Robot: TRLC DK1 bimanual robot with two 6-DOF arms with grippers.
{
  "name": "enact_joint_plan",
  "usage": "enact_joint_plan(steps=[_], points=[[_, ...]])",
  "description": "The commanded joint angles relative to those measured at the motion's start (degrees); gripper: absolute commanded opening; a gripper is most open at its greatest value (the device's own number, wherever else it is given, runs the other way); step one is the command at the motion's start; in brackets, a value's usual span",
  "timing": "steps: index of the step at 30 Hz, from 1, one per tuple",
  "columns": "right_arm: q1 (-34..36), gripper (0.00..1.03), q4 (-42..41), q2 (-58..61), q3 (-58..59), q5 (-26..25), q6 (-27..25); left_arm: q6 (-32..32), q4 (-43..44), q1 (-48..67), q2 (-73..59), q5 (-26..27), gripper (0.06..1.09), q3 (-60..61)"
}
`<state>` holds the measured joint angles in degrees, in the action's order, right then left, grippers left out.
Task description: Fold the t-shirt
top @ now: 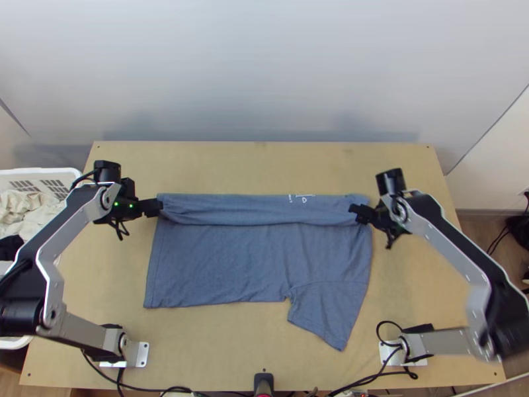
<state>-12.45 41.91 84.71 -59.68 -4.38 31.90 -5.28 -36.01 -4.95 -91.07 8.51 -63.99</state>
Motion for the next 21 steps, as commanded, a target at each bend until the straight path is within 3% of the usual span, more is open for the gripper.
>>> enact_joint_plan(steps=[1,4,9,10,12,14,16,19,20,21], points=[[-1.4,0.70,5.2,-16.4,5.6,3.3,0.2,3.7,-5.5,0.3,8.6,2.1,1.02,0.8],[-1.4,0.70,11.4,-20.6,6.4,3.2,1.7,4.2,-9.2,-0.1,11.4,2.1,1.02,0.8],[-2.8,0.70,29.0,-20.1,8.7,3.3,5.0,6.8,-14.0,0.2,16.1,2.1,1.02,2.3],[-4.2,0.73,31.5,-20.5,9.5,3.3,5.1,7.3,-14.2,0.3,17.2,2.1,1.02,3.0],[-7.0,0.92,32.9,-22.0,12.6,3.2,5.5,7.7,-14.4,0.6,19.3,2.1,1.02,4.3],[-7.0,0.92,29.7,-23.1,15.7,3.6,5.8,7.8,-16.4,0.6,19.5,2.1,1.02,4.7],[-6.2,0.82,25.9,-24.2,19.3,7.0,4.8,8.3,-18.6,0.7,19.3,2.1,1.02,5.0],[-4.8,0.45,18.8,-27.5,22.9,9.2,2.4,10.3,-18.6,0.8,20.8,2.0,1.02,6.9],[-4.4,0.39,17.1,-28.2,23.8,9.7,1.7,10.3,-18.6,0.8,21.0,2.0,1.02,7.1],[-4.3,0.39,15.7,-28.4,24.6,11.0,0.7,10.3,-18.7,0.8,21.3,2.0,1.02,7.5]])
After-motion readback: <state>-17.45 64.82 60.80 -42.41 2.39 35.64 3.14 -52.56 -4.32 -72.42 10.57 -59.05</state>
